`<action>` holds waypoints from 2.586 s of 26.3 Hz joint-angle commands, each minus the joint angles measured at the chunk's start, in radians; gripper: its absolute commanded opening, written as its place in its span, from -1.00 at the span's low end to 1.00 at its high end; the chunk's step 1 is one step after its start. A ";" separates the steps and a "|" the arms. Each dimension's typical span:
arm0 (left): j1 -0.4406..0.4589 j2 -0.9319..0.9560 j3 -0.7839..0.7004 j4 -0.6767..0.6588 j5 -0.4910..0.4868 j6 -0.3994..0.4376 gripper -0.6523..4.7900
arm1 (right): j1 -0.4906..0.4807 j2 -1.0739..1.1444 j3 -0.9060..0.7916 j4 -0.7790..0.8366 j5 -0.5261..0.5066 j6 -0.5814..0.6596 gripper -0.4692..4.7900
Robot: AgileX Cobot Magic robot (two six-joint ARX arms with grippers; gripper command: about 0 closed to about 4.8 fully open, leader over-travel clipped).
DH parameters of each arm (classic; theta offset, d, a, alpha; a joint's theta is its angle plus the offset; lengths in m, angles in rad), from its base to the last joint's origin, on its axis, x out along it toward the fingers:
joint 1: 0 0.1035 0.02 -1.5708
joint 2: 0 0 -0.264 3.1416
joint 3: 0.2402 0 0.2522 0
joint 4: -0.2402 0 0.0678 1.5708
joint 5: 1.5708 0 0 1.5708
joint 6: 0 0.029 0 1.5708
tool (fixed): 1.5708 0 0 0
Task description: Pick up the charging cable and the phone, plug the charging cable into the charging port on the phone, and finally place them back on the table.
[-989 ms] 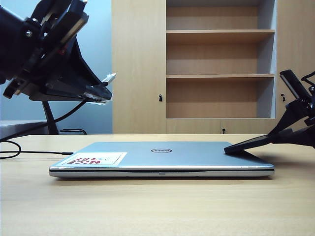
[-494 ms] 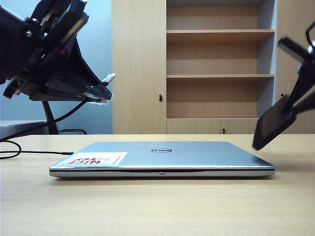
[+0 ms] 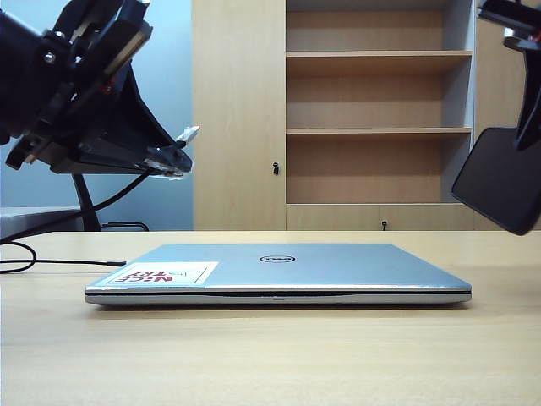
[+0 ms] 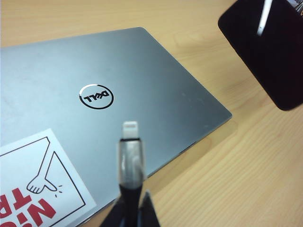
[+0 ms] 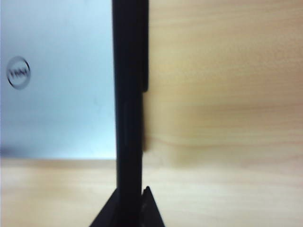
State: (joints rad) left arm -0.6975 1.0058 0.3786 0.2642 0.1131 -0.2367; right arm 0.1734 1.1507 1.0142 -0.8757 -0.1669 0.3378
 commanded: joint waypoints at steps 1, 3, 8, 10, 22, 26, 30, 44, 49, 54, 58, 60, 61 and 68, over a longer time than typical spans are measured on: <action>0.001 0.000 0.002 0.006 0.003 0.004 -0.78 | 0.063 -0.007 0.022 -0.057 0.066 -0.011 -0.83; 0.001 0.000 0.002 0.006 0.003 0.004 -0.78 | 0.105 -0.006 0.022 -0.101 0.085 -0.010 -0.83; 0.001 0.000 0.002 0.006 0.003 0.004 -0.78 | 0.188 0.009 0.021 -0.203 0.151 -0.010 -0.83; 0.001 0.000 0.002 0.007 0.003 0.004 -0.78 | 0.205 0.024 0.019 -0.224 0.167 -0.010 -0.83; 0.001 0.000 0.002 0.006 0.003 0.001 -0.78 | 0.204 0.143 -0.093 -0.171 0.144 -0.009 -0.82; 0.001 0.000 0.002 0.006 0.003 0.001 -0.78 | 0.204 0.159 -0.095 -0.167 0.126 -0.009 -0.67; 0.001 0.000 0.002 0.006 0.003 0.001 -0.78 | 0.204 0.159 -0.095 -0.141 0.123 -0.008 -0.44; 0.001 0.000 0.002 0.006 0.003 0.001 -0.78 | 0.203 0.243 -0.095 -0.076 0.120 -0.005 -0.44; 0.001 0.000 0.002 0.003 0.003 0.001 -0.78 | 0.203 0.257 -0.095 -0.074 0.124 -0.005 -0.78; 0.001 0.000 0.002 -0.002 0.003 0.000 -0.78 | 0.203 0.256 -0.085 -0.079 0.123 -0.005 -0.84; 0.001 0.000 0.002 -0.011 0.003 -0.008 -0.78 | 0.203 0.253 -0.034 -0.143 0.123 -0.006 -0.84; 0.000 0.000 0.002 -0.027 0.003 -0.008 -0.78 | 0.203 0.243 0.022 -0.171 0.117 -0.012 -0.84; -0.001 0.000 0.002 -0.037 0.003 -0.014 -0.78 | 0.203 0.238 0.042 -0.164 0.099 -0.027 -0.84; -0.112 0.015 -0.009 -0.091 0.003 -0.079 -0.78 | 0.202 0.183 0.072 0.131 -0.196 -0.002 -0.84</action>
State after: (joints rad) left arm -0.7948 1.0134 0.3729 0.1677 0.1131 -0.2905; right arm 0.3752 1.3396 1.0836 -0.8139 -0.3058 0.3172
